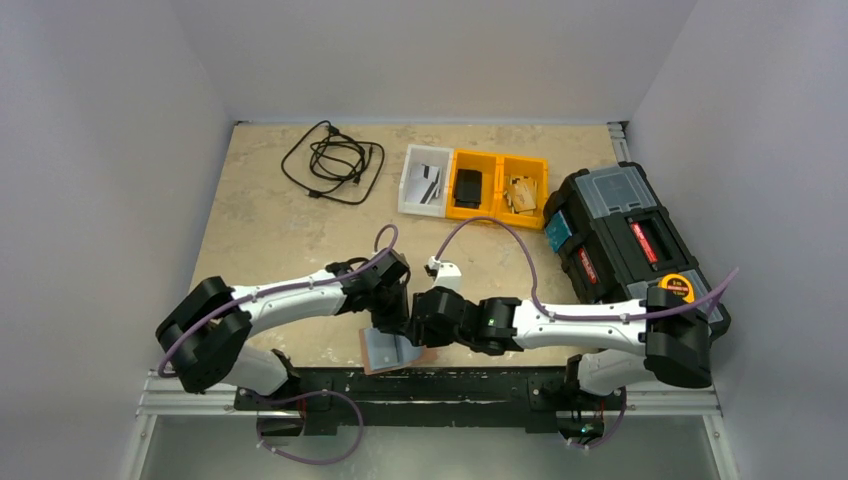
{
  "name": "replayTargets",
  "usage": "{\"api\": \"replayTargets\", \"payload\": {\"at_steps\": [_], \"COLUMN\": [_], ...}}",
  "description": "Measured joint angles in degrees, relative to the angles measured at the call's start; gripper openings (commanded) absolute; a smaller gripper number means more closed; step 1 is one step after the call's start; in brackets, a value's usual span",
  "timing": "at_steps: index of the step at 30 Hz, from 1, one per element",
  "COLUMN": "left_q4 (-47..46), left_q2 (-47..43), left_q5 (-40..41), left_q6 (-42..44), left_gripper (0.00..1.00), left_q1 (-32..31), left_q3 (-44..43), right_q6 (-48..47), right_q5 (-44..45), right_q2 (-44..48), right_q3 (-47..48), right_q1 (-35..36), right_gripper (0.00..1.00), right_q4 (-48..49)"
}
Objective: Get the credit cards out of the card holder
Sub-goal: Remove the credit card from the card holder.
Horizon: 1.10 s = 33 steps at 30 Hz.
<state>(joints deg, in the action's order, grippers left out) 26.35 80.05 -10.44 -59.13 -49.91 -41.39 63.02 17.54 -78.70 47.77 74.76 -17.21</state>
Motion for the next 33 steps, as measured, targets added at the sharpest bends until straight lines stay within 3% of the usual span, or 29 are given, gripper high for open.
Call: {"api": "replayTargets", "payload": {"at_steps": [6, 11, 17, 26, 33], "left_q4": [-3.48, -2.86, 3.23, 14.01, 20.92], "left_q2": [5.7, 5.2, -4.59, -23.19, -28.48], "left_q5": [-2.58, -2.71, 0.72, 6.67, 9.03], "left_q6": [-0.5, -0.31, 0.22, 1.46, 1.75], "left_gripper": [0.21, 0.26, 0.28, 0.28, 0.29], "left_q1": [-0.11, -0.11, 2.03, 11.82, 14.69], "left_q3": [-0.11, -0.72, -1.29, 4.59, 6.62], "right_q6": [0.07, -0.02, -1.62, -6.12, -8.46], "right_q5": [0.57, 0.11, -0.72, -3.76, -3.19], "right_q2": [1.44, 1.01, -2.03, -13.27, -23.19], "right_q3": [-1.9, -2.23, -0.72, 8.26, 16.52], "right_q1": [0.0, 0.0, 0.0, 0.09, 1.09], "right_gripper": [0.34, 0.34, 0.33, 0.39, 0.43], "right_q4": [-0.09, 0.48, 1.62, 2.45, -1.22]}}
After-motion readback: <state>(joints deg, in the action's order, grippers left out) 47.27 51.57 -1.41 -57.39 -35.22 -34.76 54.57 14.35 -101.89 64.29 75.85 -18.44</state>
